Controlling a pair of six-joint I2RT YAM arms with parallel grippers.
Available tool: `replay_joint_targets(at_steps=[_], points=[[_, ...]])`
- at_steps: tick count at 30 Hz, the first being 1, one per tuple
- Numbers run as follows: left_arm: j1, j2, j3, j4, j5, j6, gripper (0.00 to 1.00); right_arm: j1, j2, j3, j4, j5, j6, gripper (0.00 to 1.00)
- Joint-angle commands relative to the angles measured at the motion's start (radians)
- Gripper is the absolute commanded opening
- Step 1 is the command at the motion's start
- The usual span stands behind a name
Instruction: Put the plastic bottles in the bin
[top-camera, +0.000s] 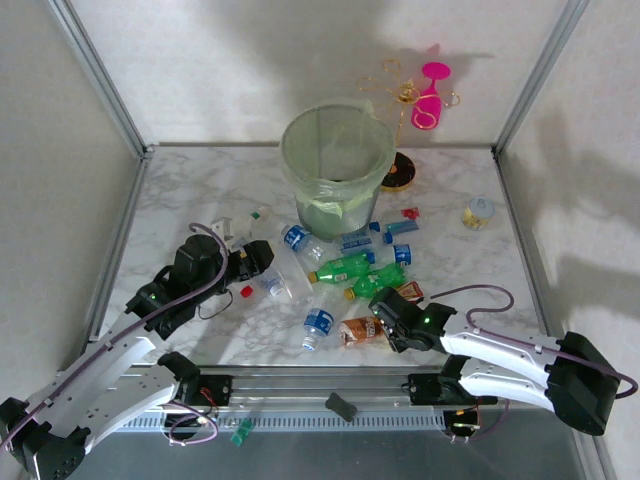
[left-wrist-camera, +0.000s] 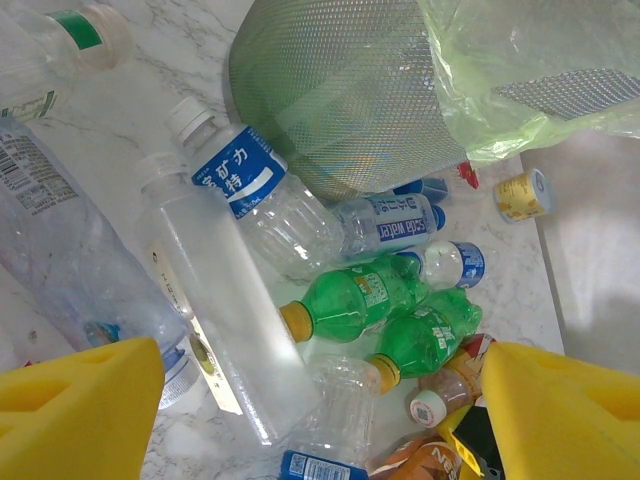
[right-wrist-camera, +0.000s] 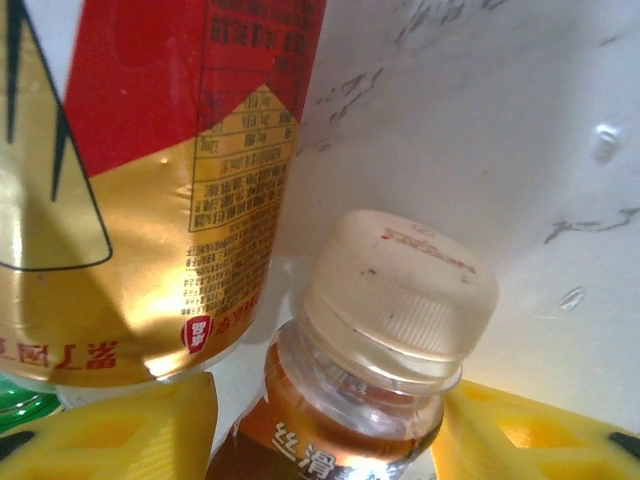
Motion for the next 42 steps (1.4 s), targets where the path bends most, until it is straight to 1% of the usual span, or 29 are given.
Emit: replay_joint_targets(at_steps=[1, 6, 10, 11, 13, 15, 20, 23, 24, 26, 29, 36, 39, 42], points=[[0.0, -0.003, -0.008, -0.018, -0.029, 0.002, 0.83, -0.016, 0.019, -0.008, 0.007, -0.004, -0.033, 0.53], [-0.001, -0.01, -0.006, -0.028, -0.035, 0.004, 0.83, -0.032, 0.025, -0.002, -0.01, 0.003, -0.055, 0.42], [0.0, -0.021, -0.011, -0.035, -0.044, 0.008, 0.83, -0.034, 0.01, -0.016, -0.019, 0.008, -0.052, 0.37], [0.0, -0.021, -0.011, -0.038, -0.048, 0.008, 0.83, -0.034, 0.005, -0.017, -0.02, 0.009, -0.051, 0.34], [0.0, -0.021, -0.014, -0.04, -0.05, 0.007, 0.83, -0.035, -0.002, -0.014, -0.026, 0.013, -0.055, 0.32], [-0.001, -0.022, -0.015, -0.038, -0.049, 0.004, 0.83, -0.035, -0.007, 0.0, -0.047, 0.022, -0.06, 0.3], [-0.001, -0.018, -0.012, -0.034, -0.051, -0.002, 0.82, -0.035, -0.019, 0.012, -0.086, 0.047, -0.07, 0.29], [0.0, -0.015, -0.009, -0.03, -0.048, -0.003, 0.82, -0.035, -0.033, 0.017, -0.094, 0.056, -0.096, 0.25], [0.0, -0.015, -0.007, -0.033, -0.048, -0.003, 0.82, -0.036, -0.041, 0.03, -0.106, 0.065, -0.114, 0.25], [0.0, -0.015, -0.003, -0.035, -0.048, -0.003, 0.82, -0.036, -0.064, 0.065, -0.14, 0.099, -0.163, 0.2], [-0.001, -0.016, 0.003, -0.037, -0.046, -0.002, 0.82, -0.036, -0.098, 0.122, -0.221, 0.142, -0.178, 0.2], [-0.003, -0.004, 0.039, -0.045, -0.043, 0.01, 0.82, -0.036, -0.231, 0.214, -0.228, 0.236, -0.339, 0.17], [-0.003, -0.007, 0.08, -0.067, -0.068, 0.036, 0.81, -0.035, -0.284, 0.26, -0.199, 0.28, -0.455, 0.17], [-0.004, -0.009, 0.122, -0.085, -0.092, 0.062, 0.82, -0.035, -0.325, 0.309, -0.125, 0.304, -0.624, 0.17]])
